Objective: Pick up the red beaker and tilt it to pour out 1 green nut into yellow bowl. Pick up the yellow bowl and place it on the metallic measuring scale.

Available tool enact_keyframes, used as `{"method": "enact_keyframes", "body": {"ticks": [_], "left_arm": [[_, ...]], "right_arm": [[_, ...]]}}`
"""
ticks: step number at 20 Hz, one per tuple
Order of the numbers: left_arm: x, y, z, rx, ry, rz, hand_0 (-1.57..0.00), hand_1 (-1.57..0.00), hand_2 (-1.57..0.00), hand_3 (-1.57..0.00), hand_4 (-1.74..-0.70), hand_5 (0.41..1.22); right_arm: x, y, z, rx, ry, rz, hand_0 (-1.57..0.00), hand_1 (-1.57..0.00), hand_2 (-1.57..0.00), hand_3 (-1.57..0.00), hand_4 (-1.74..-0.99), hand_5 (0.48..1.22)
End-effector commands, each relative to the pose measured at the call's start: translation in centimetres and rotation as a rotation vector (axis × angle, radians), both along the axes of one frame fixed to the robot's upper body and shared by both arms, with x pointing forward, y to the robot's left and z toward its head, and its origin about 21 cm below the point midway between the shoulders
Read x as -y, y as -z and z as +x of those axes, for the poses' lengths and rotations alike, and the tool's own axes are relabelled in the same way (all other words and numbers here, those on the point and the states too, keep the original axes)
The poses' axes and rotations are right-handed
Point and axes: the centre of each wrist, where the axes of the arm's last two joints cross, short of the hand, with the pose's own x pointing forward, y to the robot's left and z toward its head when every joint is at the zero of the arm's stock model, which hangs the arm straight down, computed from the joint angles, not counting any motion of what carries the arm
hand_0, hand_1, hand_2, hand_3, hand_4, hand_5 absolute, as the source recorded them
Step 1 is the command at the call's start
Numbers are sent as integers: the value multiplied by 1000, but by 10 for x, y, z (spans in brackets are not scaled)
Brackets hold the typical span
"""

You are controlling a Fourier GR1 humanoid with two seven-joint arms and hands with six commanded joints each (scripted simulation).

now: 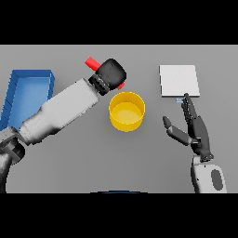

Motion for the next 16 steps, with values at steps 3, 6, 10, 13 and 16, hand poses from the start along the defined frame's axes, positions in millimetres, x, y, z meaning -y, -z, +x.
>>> {"method": "enact_keyframes", "body": {"ticks": [3, 6, 10, 13, 16], "left_arm": [[8, -3, 0, 41, 48, 99, -1571, -1571, -1571, -1475, -1731, 1221], [17, 3, -4, 88, 97, 179, -1571, -1571, -1571, -1522, -1736, 1221], [28, 4, -5, 129, 160, 330, -1571, -1571, -1571, -1551, -1739, 1221], [38, 8, -9, 141, 184, 404, -1571, -1571, -1571, -1561, -1740, 1221], [46, 5, -10, 163, 197, 458, -1571, -1571, -1571, -1566, -1740, 1221]], "right_arm": [[-2, 1, 0, -13, 6, -18, 1, 1, 1, 1, -1298, 599], [2, 1, 0, -9, 6, -17, 1, 1, 1, 1, -1291, 603], [2, 0, 0, -5, 12, -19, 1, 1, 1, 1, -1285, 605], [-1, -3, 2, -1, 10, -24, 1, 1, 1, 1, -1289, 604], [3, 1, -1, 2, 21, -47, 1, 1, 1, 1, -1282, 603]]}}
